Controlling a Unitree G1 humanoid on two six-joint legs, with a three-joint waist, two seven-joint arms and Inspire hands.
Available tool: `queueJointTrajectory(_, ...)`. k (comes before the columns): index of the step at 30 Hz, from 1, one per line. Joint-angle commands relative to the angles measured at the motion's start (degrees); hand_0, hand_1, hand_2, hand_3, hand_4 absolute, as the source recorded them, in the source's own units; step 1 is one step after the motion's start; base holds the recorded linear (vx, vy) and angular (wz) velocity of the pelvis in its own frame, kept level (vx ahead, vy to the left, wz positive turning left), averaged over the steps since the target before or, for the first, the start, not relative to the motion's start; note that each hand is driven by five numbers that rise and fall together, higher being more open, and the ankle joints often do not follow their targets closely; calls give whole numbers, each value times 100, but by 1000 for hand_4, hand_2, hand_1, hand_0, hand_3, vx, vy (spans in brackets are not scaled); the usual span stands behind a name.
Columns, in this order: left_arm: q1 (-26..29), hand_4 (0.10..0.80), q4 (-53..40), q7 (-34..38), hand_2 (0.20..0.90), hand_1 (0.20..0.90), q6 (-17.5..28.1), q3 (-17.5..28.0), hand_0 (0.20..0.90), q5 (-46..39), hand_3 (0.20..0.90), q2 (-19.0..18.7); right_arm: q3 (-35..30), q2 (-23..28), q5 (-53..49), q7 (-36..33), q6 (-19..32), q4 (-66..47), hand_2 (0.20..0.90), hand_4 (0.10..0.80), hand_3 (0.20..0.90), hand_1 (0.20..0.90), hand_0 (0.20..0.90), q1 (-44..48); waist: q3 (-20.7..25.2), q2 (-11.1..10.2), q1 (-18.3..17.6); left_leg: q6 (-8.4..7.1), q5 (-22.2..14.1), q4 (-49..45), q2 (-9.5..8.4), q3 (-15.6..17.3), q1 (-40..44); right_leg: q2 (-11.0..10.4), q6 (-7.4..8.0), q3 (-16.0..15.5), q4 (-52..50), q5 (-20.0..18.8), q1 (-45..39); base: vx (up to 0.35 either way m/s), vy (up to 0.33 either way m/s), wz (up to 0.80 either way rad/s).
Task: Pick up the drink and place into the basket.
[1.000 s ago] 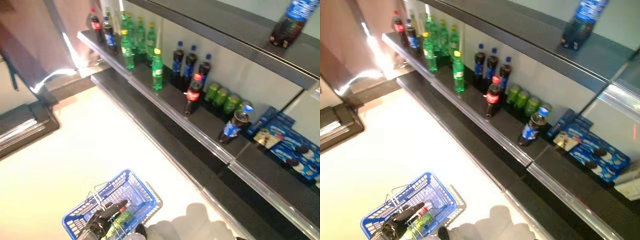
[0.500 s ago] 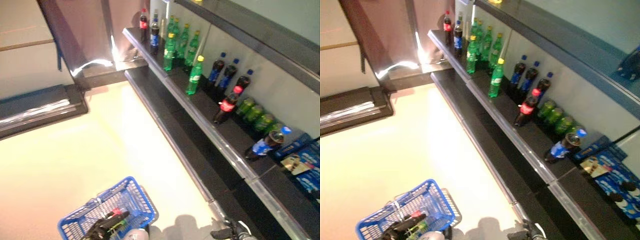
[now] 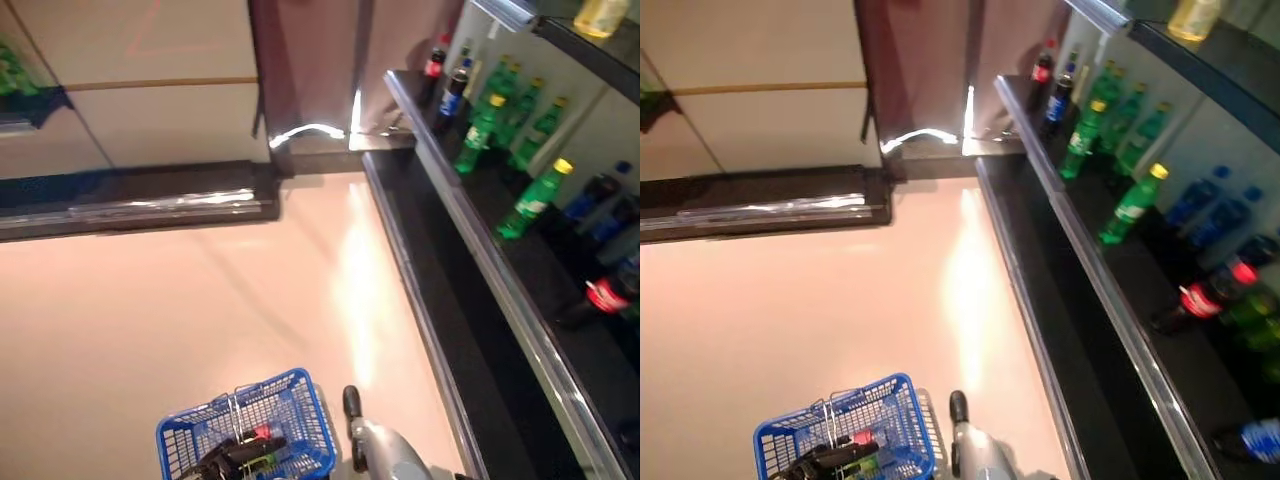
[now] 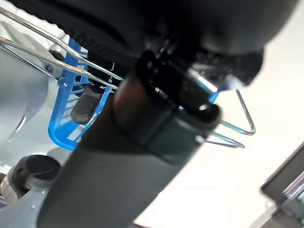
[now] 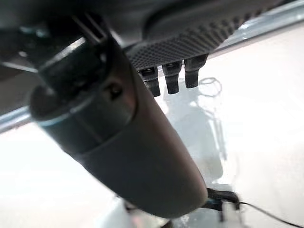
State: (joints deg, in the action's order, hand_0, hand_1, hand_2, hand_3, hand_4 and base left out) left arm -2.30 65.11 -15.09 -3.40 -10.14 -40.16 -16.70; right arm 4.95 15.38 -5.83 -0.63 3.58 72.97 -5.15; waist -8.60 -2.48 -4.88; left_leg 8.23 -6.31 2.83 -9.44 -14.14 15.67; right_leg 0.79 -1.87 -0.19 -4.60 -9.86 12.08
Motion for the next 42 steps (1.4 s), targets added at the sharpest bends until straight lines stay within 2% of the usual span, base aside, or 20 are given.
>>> queueJointTrajectory(1,752,100,-908,-1018,300,300,489,160,300,-192,200,274,196,367,-130,-122,199,-130,900,800,900,900,900,364,179,-64,144,-861,158,-1339,387,546,-334,78,669,61,164,108,-228,198,-258,42)
queueJointTrajectory(3,774,100,-957,-975,300,300,455,247,300,-251,200,269,255,409,-102,-109,221,-315,900,800,900,900,900,381,200,-119,170,-1049,735,-2404,505,919,-806,45,549,-21,252,285,-508,200,-267,4)
queueJointTrajectory(4,778,100,-1001,-962,300,300,441,268,300,-249,200,271,243,436,-119,-116,239,-352,900,800,900,900,900,379,172,-177,213,-1060,845,-2915,521,1079,-1182,-7,490,-39,255,369,-657,184,-240,-2)
queueJointTrajectory(7,781,100,-1171,-985,300,300,342,239,300,-229,200,231,185,486,-193,-91,255,-373,900,800,900,900,900,381,72,-284,362,-966,680,-3401,696,1507,-1988,-89,415,-193,290,600,-1013,194,-223,5)
queueJointTrajectory(9,797,100,-1304,-974,300,300,291,223,300,-244,200,206,139,468,-157,-81,249,-369,900,800,900,900,900,428,30,-286,435,-955,508,-2821,786,1846,-2117,-64,454,-299,380,757,-1251,178,-100,9)
queueJointTrajectory(12,821,100,-1469,-931,300,300,269,285,300,-321,200,243,163,421,23,-158,218,-330,900,800,900,900,900,454,21,-152,470,-972,419,-1228,718,2192,-2029,82,578,-265,562,879,-1441,221,15,1)
queueJointTrajectory(14,826,100,-1566,-908,300,300,275,242,300,-361,200,263,237,396,-28,-272,183,-332,900,800,900,900,900,420,42,14,495,-1069,839,-262,763,2225,-2061,258,588,-200,549,1009,-1507,224,41,31)
queueJointTrajectory(15,826,100,-1566,-908,300,300,275,242,300,-361,200,263,237,396,-28,-272,183,-332,900,800,900,900,900,420,42,14,495,-1069,839,-262,763,2225,-2061,258,588,-200,549,1009,-1507,225,43,23)
queueJointTrajectory(16,787,100,-1625,-901,300,300,298,210,300,-399,200,270,273,384,-50,-319,161,-335,900,800,900,900,900,398,43,98,536,-1142,1193,106,782,2252,-2176,371,579,-119,527,1078,-1566,229,25,-1)
queueJointTrajectory(18,580,100,-1828,-892,300,300,354,163,300,-449,200,274,300,404,-113,-345,206,-314,900,800,900,900,900,329,52,173,710,-1215,1482,217,688,2205,-2786,578,532,190,440,1258,-1779,446,30,11)
queueJointTrajectory(22,398,100,-1929,-899,300,300,349,208,300,-466,200,228,283,442,-103,-292,142,-253,900,800,900,900,900,362,117,143,922,-1106,1559,217,591,2553,-3104,719,495,345,210,1477,-2021,447,48,-14)
queueJointTrajectory(24,366,100,-1938,-895,300,300,349,246,300,-441,200,222,295,433,-86,-284,123,-217,900,800,900,900,900,401,135,105,985,-1057,1602,217,540,2528,-3091,729,513,419,160,1477,-2082,413,37,-40)
queueJointTrajectory(25,322,100,-1929,-863,300,300,411,276,300,-513,200,138,359,401,4,-191,129,-203,900,800,900,900,900,483,139,-78,1145,-860,1564,65,397,2334,-3035,611,590,539,-97,1505,-2246,552,59,-37)
queueJointTrajectory(26,297,100,-1890,-865,300,300,436,319,300,-494,200,111,374,378,14,-182,108,-228,900,800,900,900,900,490,178,-134,1211,-787,1489,12,412,2311,-2996,551,626,513,-195,1487,-2265,679,91,-56)
queueJointTrajectory(29,309,100,-1883,-896,300,300,461,416,300,-507,200,-9,411,294,164,-1,217,-370,900,800,900,900,900,436,233,-365,1248,-590,1261,-118,301,2106,-2770,228,945,356,-739,1053,-2194,406,91,-52)
queueJointTrajectory(35,458,100,-2100,-815,300,300,206,285,300,-485,200,-112,346,176,49,-7,350,-437,900,800,900,900,900,326,340,-221,1265,-468,1085,-6,303,1664,-2346,155,1424,196,-2738,107,-1392,277,110,12)
queueJointTrajectory(37,480,100,-2086,-863,300,300,165,249,300,-418,200,-90,350,180,60,21,362,-546,900,800,900,900,900,292,303,-25,1184,-419,979,30,351,1564,-2108,168,1387,61,-3549,5,-772,193,173,39)
queueJointTrajectory(39,504,100,-2014,-845,300,300,191,232,300,-425,200,-64,397,169,112,-2,359,-599,900,800,900,900,900,291,223,149,1084,-405,874,13,441,1521,-1871,-64,1175,-200,-3858,199,-136,142,117,34)
queueJointTrajectory(40,565,100,-1941,-830,300,300,184,244,300,-400,200,-46,438,164,87,-16,320,-608,900,800,900,900,900,318,177,175,1059,-413,851,11,460,1468,-1791,-269,1104,-297,-3543,302,-13,164,-14,25)
queueJointTrajectory(42,728,100,-1757,-864,300,300,179,218,300,-328,200,-36,467,175,19,-67,237,-552,900,800,900,900,900,400,67,137,961,-453,823,68,411,1311,-1603,-390,1059,-409,-2629,413,-136,159,-129,32)
